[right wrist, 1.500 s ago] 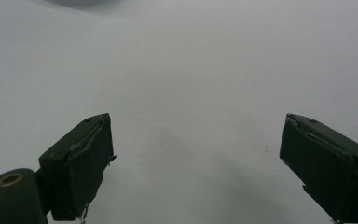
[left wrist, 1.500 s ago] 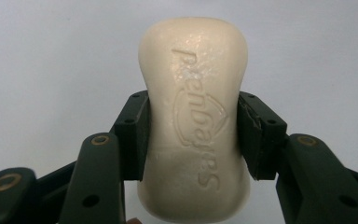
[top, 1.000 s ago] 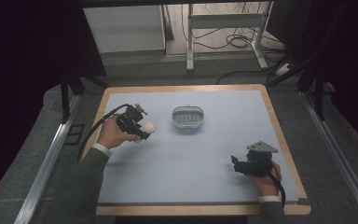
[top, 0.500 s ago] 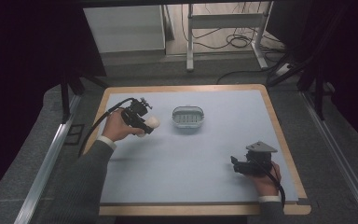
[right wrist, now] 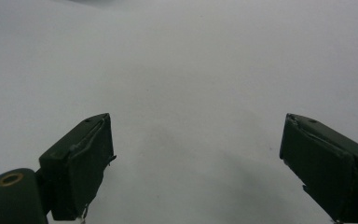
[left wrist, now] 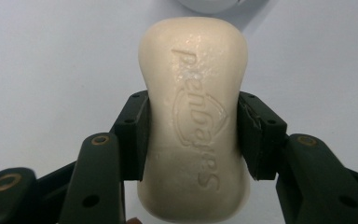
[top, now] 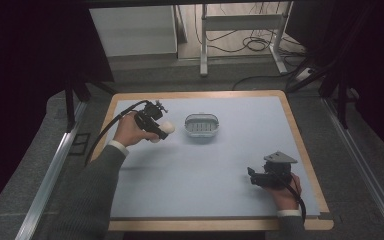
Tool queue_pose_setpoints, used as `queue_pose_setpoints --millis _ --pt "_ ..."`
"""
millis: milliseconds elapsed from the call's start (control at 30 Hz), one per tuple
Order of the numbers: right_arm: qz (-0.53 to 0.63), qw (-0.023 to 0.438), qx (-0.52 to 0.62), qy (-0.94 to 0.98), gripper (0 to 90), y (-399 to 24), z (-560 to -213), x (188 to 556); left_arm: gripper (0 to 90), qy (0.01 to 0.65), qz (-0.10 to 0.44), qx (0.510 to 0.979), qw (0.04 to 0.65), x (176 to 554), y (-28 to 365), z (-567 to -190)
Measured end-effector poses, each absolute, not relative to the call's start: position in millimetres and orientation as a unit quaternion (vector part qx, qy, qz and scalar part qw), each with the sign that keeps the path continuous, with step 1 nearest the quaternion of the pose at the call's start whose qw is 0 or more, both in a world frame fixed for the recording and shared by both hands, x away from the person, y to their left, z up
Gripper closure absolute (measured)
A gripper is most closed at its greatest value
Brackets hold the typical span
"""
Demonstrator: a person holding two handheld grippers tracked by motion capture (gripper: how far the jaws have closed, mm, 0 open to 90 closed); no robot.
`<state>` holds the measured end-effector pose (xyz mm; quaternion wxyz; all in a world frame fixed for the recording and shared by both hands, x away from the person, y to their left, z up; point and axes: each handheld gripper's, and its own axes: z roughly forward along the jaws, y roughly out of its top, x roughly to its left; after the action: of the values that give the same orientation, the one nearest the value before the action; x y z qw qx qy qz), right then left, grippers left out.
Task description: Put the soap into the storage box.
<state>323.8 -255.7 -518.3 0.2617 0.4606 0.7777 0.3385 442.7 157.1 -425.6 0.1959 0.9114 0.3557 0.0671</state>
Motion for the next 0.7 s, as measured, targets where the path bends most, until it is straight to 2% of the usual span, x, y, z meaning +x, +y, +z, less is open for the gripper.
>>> queue_pose_setpoints --millis 700 --pt "0.336 0.262 0.461 0.779 9.4 -257 -520 324 49.6 0.331 0.071 0.922 0.189 458 131 -419"
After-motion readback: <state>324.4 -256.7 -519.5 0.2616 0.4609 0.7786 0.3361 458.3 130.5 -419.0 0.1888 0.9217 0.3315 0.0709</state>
